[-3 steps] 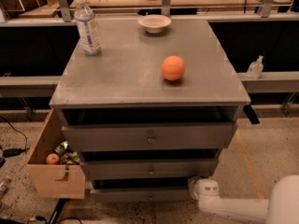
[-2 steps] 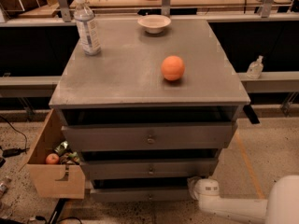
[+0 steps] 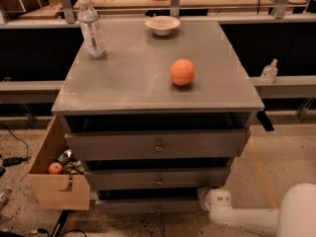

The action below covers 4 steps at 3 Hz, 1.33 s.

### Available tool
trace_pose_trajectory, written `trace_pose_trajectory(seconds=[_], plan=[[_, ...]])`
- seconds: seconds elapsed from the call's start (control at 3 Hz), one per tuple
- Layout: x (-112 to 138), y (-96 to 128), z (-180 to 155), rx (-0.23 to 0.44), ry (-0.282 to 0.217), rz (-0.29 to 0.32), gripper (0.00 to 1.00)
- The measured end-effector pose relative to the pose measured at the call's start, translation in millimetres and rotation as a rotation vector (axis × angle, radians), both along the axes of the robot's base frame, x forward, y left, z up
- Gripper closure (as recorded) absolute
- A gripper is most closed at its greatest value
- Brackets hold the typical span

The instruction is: Open bottom drawer

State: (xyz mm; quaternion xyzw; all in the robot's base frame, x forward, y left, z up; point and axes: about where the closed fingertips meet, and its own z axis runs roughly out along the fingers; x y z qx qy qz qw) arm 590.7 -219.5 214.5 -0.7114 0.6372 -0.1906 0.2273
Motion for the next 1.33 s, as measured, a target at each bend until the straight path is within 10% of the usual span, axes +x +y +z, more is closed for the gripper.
trace_pose_trajectory(seconds=[1.33], plan=[[-0.2, 0.7, -2.5, -0.01, 0.02, 0.002, 1.0]])
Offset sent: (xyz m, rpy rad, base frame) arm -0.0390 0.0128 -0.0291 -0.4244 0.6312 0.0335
